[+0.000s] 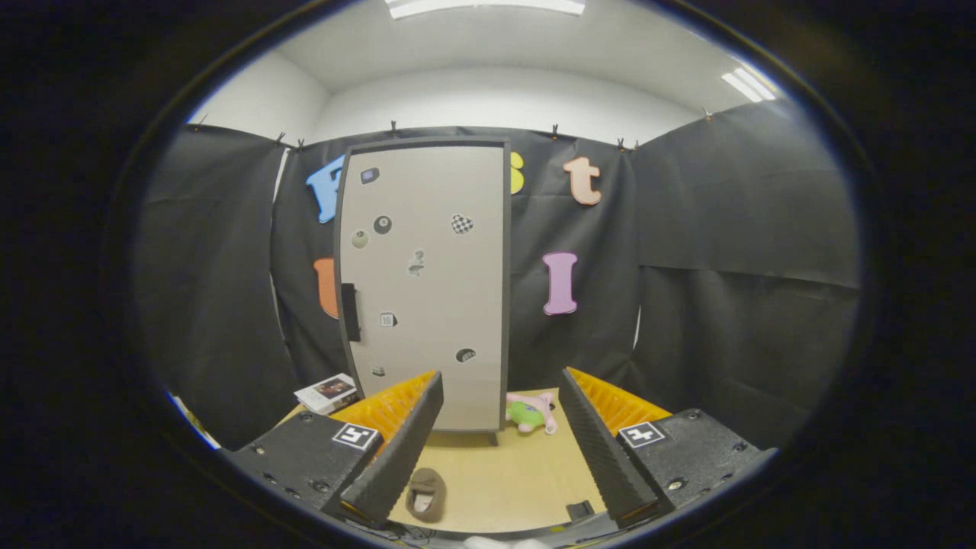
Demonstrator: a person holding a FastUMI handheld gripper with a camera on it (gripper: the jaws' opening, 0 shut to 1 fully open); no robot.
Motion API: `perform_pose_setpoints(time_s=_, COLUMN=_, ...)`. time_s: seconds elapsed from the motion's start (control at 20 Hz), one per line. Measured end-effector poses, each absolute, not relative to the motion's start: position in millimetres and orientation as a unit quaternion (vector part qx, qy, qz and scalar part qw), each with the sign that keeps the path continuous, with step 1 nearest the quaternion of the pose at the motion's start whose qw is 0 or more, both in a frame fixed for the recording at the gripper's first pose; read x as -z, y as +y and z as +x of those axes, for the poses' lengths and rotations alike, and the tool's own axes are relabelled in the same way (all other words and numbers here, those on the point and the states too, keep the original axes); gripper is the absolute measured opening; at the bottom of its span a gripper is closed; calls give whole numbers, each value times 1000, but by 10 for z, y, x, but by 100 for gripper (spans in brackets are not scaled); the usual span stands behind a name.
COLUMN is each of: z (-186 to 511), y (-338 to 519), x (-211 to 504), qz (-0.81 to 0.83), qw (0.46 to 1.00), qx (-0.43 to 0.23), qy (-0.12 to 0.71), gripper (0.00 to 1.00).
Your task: Open the shoe cabinet door, grab the shoes and put them into the shoe cabinet, then close the shoe cabinet door.
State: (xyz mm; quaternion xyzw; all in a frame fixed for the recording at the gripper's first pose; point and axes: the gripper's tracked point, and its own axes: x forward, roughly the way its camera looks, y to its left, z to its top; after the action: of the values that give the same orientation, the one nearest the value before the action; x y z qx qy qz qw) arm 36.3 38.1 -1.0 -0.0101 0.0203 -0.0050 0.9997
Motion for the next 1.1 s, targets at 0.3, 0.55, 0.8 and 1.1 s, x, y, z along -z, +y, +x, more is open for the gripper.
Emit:
perform_pose_setpoints(time_s=0.3, z=928, y=1015, x=59, qz=-17, qw=999, qx=-16, qy=24, gripper=99)
perform_pose_setpoints(time_s=0.55, z=1510, y=1851, x=167, qz=-11, qw=997, qx=-78, qy=26, gripper=100)
perform_pose_setpoints(time_s=0.8, z=2124, y=2640, x=185, qz=-5, qw=992, qx=-127, qy=21, gripper=99)
perform_pose_setpoints(time_s=1.1, z=2908, y=3150, x=109, qz=-11, qw=992, qx=-125, qy=-1, gripper=99)
